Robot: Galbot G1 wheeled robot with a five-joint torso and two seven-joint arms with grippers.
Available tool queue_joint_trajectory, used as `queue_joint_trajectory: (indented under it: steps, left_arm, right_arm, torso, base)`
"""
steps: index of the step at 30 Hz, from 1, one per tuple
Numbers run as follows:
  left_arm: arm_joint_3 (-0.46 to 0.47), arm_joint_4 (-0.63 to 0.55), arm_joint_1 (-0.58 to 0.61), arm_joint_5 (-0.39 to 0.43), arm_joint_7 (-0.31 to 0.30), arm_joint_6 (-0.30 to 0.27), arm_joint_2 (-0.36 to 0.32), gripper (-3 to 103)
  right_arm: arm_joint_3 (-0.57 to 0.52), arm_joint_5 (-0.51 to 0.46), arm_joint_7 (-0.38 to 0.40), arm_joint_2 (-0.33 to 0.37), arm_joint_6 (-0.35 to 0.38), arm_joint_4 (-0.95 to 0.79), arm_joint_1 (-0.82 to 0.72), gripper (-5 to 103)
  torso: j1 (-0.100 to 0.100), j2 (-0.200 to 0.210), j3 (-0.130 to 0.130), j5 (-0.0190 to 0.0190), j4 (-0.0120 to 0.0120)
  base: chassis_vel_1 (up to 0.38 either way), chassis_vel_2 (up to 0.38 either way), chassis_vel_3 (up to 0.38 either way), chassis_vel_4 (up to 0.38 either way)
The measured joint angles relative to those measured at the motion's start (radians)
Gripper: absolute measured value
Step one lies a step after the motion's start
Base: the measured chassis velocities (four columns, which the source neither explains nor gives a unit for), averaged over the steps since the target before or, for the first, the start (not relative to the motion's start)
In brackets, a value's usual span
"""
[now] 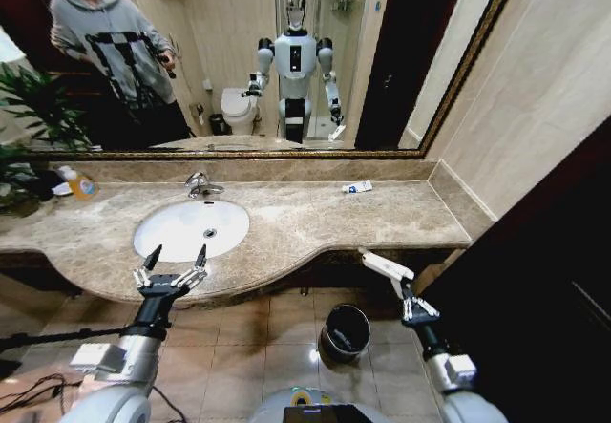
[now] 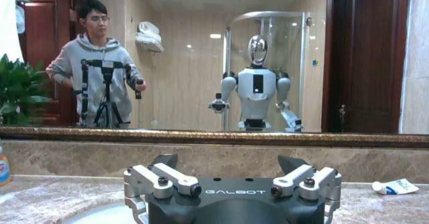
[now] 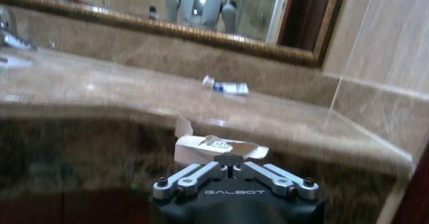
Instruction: Pick up the trash from the sink and place it in the trash bin.
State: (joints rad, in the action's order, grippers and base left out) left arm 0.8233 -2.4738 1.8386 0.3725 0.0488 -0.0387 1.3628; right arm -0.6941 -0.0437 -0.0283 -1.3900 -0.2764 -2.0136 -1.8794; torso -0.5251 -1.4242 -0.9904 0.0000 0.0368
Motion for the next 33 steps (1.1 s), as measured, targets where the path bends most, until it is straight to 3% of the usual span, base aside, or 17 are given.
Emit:
queue_joint_trajectory:
  steps: [7,11,20,33]
  left_arm:
    - [0.0,0.0,0.0,0.0,0.0,0.0,0.0,100]
    - [0.0,0.0,0.0,0.0,0.0,0.0,0.0,100]
    - [0.0,0.0,0.0,0.0,0.0,0.0,0.0,100]
    - [0.0,0.0,0.0,0.0,0.0,0.0,0.0,100]
  right_arm:
    - [0.038,0.059,0.005,-0.023,-0.044,0.136,0.004,0]
    - [0.059,0.071,0.001,-0.031,-0.03,0.22,0.029,0]
    - [0.092,0.1,-0.025,-0.025,0.007,0.498,0.191,0]
    - [0.136,0.167,-0.034,-0.022,-0.023,0.871,0.437,0]
  torso:
    - [0.0,0.0,0.0,-0.0001,0.0]
    - [0.0,0.0,0.0,-0.0001,0.0]
    - [0.0,0.0,0.0,-0.0001,0.0]
    - [0.0,0.0,0.0,0.0,0.0001]
  base:
    - [0.0,0.0,0.0,0.0]
    - [0.0,0.0,0.0,0.0]
    - [0.0,0.0,0.0,0.0]
    - [0.0,0.0,0.0,0.0]
